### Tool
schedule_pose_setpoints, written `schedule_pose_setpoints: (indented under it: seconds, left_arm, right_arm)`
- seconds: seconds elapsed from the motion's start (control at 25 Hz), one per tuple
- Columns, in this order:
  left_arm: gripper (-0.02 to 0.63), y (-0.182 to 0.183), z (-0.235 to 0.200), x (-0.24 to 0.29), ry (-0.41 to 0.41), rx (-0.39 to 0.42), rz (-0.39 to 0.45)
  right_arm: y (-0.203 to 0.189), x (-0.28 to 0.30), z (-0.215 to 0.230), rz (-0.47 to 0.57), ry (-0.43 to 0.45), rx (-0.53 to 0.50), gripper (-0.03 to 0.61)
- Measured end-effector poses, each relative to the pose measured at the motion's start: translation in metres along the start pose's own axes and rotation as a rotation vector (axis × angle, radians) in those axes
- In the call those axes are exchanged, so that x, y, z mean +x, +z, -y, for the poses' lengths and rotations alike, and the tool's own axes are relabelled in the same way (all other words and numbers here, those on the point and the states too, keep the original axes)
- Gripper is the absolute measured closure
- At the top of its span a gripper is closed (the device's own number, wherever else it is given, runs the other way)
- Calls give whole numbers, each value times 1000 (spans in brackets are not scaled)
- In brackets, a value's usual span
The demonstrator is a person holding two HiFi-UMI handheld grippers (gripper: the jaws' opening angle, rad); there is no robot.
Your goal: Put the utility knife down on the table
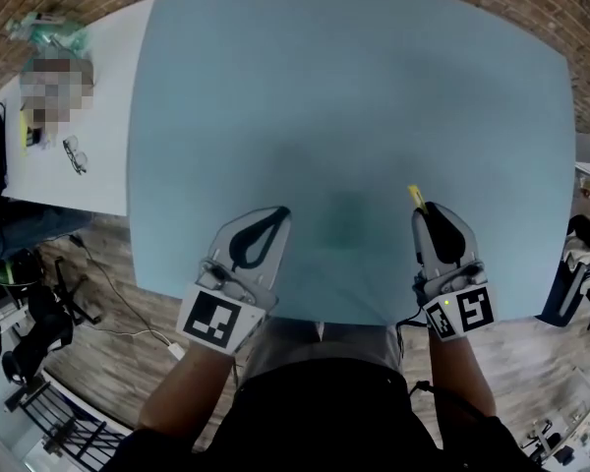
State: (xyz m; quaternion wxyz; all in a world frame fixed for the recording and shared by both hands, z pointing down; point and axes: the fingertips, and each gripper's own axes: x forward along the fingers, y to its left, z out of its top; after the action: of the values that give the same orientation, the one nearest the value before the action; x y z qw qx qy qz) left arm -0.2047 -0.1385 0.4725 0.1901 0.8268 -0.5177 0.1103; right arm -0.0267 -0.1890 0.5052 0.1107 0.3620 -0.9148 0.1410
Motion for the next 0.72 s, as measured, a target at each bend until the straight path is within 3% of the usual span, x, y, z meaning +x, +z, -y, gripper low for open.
schedule_pose_setpoints:
  seconds: [0.72]
  left_arm:
    - [629,-30,-7,17,-15,-28,-56]
  right_arm:
    - [-36,16,7,-71,0,11,508]
